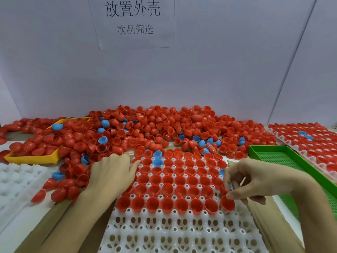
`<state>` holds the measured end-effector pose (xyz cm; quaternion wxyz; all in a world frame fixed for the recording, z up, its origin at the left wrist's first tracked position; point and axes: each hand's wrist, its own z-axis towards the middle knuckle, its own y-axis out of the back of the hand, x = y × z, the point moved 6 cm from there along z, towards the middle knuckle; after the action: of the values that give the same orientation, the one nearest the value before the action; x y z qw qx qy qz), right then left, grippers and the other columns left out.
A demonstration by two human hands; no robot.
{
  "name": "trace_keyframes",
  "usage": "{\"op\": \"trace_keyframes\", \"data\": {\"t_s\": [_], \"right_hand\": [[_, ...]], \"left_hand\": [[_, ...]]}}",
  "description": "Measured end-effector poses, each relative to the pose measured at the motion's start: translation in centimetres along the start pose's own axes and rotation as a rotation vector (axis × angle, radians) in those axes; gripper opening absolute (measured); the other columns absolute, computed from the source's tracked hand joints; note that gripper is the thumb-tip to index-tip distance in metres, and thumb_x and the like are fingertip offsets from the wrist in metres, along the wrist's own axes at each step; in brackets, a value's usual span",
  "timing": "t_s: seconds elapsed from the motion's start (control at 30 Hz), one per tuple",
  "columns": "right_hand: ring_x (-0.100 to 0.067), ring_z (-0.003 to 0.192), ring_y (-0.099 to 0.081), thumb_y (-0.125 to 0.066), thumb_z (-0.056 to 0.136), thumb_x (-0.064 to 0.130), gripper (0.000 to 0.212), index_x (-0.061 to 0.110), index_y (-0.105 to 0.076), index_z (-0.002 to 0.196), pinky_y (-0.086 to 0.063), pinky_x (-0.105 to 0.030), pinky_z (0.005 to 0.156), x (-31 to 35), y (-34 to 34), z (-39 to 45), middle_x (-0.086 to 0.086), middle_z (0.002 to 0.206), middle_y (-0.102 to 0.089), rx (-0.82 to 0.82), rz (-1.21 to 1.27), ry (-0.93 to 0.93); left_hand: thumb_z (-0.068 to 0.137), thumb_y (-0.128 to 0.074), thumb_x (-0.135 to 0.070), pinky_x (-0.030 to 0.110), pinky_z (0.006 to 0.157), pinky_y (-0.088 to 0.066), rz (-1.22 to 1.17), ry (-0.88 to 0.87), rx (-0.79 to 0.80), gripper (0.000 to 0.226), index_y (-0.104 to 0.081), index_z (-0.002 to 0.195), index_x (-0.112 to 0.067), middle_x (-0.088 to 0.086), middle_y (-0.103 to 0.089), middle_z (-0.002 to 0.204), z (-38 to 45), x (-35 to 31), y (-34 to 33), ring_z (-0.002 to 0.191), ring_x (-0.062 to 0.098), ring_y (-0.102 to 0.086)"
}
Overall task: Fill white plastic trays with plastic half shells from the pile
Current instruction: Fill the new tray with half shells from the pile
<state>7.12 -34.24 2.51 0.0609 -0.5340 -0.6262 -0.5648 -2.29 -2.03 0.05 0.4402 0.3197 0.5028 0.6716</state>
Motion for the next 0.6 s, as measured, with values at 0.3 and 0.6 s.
{"op": "trace_keyframes", "data": {"t_s": [0.3,0.6], "right_hand": [[-0.018,0.062,-0.073,-0.081,0.093,0.026,0.01,0.024,-0.076,0.101,-0.058,-0.025,0.063,-0.1,-0.9,1.6,-0.006,0.08,-0.078,-0.033,-0.051,-0.062],[-0.013,0.054,-0.062,-0.08,0.093,0.031,0.01,0.032,-0.074,0.101,-0.052,-0.024,0.058,-1.0,-0.3,2.5,-0.006,0.076,-0.076,-0.107,-0.071,-0.045]], "left_hand": [[0.101,-0.042,-0.062,0.031,0.057,-0.053,-0.236,-0.016,0.066,0.049,-0.065,0.121,-0.024,-0.004,-0.061,0.067,0.2,0.1,-1.1,0.062,0.014,-0.062],[0.101,-0.046,-0.057,0.034,0.069,-0.057,-0.306,-0.023,0.029,0.047,-0.054,0.138,-0.028,-0.007,-0.065,0.079,0.4,0.1,-1.1,0.077,0.015,-0.067]]}}
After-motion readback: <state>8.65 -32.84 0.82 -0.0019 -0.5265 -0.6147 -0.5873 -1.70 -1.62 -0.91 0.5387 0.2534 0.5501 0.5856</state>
